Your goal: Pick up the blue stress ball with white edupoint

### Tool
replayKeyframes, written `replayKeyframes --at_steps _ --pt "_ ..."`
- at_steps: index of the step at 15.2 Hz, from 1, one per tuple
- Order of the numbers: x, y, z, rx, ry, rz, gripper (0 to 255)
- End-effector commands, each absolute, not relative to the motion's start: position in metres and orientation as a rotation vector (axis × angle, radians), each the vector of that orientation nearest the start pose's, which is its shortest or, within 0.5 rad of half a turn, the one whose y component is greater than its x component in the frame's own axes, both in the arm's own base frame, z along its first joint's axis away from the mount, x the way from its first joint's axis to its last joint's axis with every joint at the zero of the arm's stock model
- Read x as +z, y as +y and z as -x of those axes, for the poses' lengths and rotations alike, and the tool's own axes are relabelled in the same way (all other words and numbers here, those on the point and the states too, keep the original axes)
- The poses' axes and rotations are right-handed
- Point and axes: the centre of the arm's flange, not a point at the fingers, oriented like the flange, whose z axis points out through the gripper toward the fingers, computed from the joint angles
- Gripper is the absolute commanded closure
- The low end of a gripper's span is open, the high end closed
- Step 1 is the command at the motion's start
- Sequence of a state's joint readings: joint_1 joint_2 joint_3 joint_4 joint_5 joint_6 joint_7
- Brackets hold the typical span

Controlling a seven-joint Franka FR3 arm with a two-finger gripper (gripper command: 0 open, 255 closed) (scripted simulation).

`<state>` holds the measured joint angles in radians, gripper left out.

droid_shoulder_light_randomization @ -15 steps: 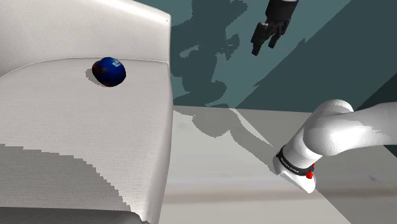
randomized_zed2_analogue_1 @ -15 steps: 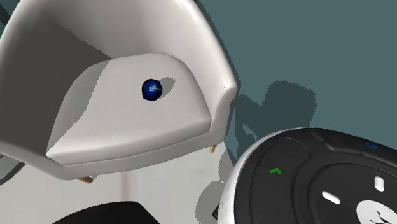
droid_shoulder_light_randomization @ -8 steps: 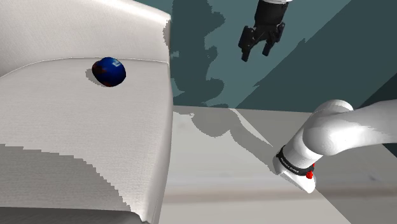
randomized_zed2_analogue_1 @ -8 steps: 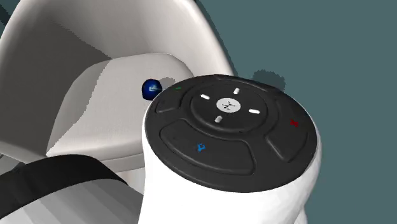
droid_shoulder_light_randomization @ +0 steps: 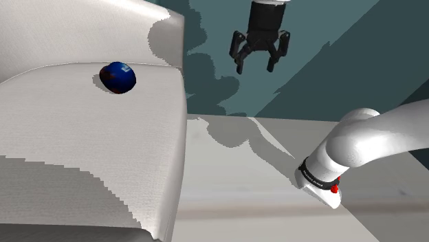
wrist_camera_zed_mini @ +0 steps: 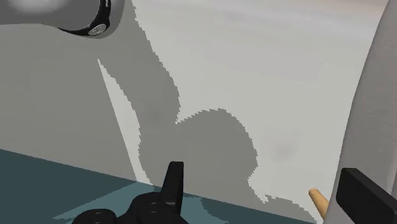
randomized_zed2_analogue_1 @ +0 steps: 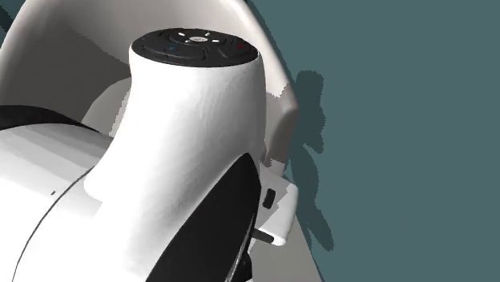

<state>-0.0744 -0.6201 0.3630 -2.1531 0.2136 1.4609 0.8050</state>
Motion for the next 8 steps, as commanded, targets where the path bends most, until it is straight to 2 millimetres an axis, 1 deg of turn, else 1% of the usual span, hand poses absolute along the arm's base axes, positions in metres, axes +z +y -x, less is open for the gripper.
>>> replayKeyframes --at_steps 1,8 --pt "0.6 0.181 -0.338 0.191 1.011 2.999 0" --pt "0.597 0.249 -0.385 0.321 1.325 2.801 0"
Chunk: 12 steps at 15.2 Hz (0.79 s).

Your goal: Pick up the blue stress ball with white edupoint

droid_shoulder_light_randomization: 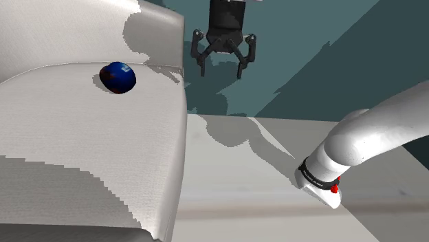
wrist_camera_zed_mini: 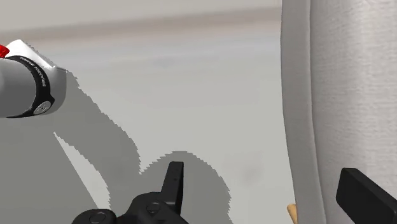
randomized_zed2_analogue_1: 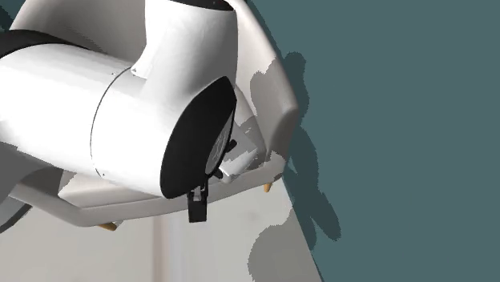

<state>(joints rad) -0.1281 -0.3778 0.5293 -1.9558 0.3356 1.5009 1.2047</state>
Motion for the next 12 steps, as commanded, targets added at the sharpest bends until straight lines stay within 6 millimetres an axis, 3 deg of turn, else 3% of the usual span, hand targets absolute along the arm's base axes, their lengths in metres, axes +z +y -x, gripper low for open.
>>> replayKeyframes --at_steps 1,12 --pt "0.596 0.258 -0.392 0.339 1.367 2.769 0" --pt "0.591 0.335 -0.496 0.521 1.789 2.378 0"
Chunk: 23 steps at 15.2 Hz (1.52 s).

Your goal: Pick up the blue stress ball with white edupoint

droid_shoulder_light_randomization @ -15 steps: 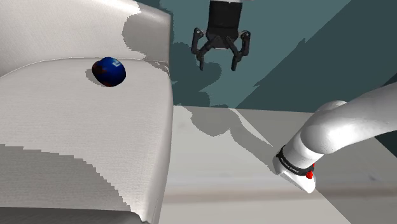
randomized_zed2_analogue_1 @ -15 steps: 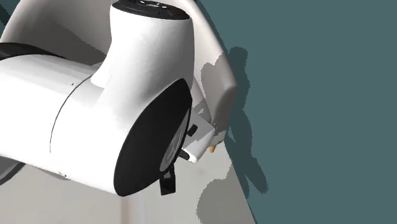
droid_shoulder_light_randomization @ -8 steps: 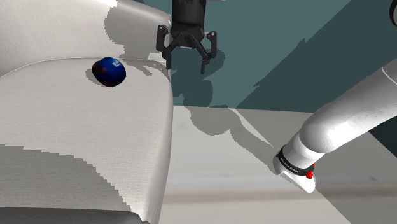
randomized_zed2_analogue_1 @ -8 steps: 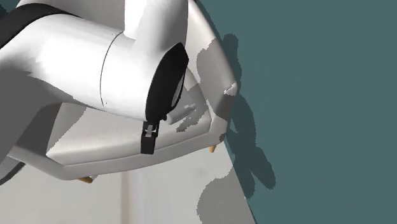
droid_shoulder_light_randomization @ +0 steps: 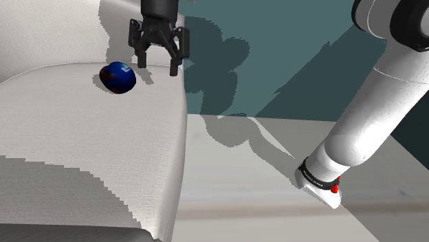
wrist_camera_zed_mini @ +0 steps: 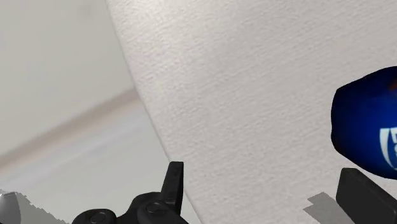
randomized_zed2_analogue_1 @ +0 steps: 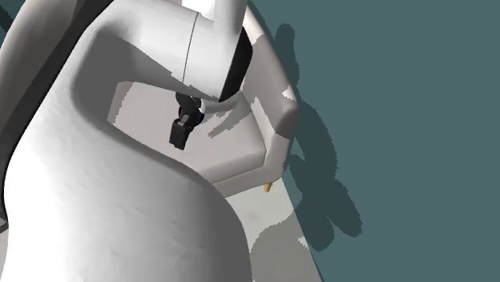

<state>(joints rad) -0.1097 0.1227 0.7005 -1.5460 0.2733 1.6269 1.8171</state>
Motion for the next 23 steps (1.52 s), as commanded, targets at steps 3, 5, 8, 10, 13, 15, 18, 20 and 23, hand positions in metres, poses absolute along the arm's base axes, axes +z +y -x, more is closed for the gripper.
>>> replayKeyframes --at_steps 3,5,8,10,13,15,18,20,23 --pt "0.588 0.349 -0.528 0.565 1.889 2.259 0" --pt "0.586 0.357 -0.551 0.594 1.952 2.176 0" --pt "0.575 0.359 -0.557 0.602 1.97 2.152 0" --pt "0.565 0.359 -0.557 0.602 1.97 2.152 0" --pt "0.549 0.359 -0.557 0.602 1.97 2.152 0" --pt "0.546 0.359 -0.557 0.602 1.97 2.152 0" --pt "0.545 0.368 -0.554 0.597 1.974 2.152 255" --pt "0.543 0.371 -0.547 0.596 1.976 2.15 255" --pt "0.544 0.359 -0.535 0.603 1.979 2.144 255"
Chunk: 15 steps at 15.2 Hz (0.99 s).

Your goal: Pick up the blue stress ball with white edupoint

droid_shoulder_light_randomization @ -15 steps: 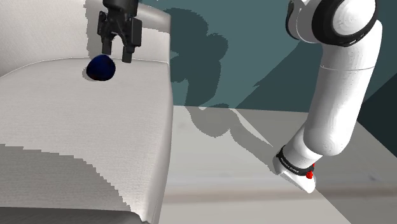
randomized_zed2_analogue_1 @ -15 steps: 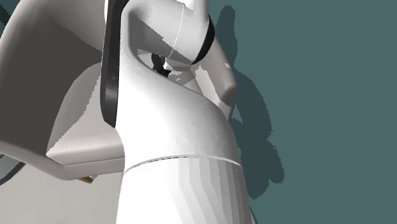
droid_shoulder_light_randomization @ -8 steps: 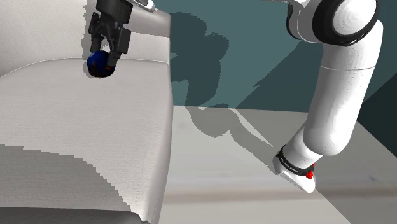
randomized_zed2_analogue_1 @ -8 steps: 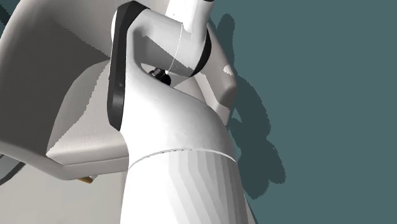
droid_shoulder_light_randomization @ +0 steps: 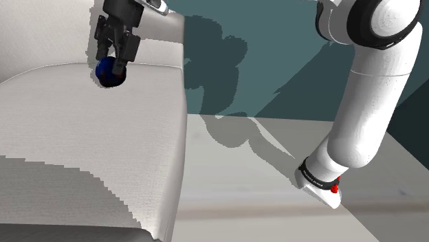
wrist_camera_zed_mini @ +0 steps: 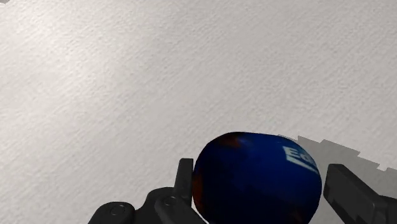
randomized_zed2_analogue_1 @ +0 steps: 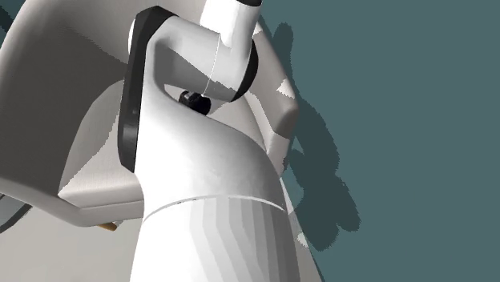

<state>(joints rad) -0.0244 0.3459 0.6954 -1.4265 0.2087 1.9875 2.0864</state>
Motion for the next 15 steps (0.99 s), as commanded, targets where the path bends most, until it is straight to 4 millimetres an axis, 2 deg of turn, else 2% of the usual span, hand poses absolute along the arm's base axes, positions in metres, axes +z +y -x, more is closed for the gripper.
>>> replayKeyframes --at_steps 1,2,15 --pt "0.554 0.371 -0.538 0.591 1.983 2.146 255" --pt "0.546 0.359 -0.557 0.602 1.97 2.152 255" --pt "0.615 0.359 -0.557 0.602 1.97 2.152 255"
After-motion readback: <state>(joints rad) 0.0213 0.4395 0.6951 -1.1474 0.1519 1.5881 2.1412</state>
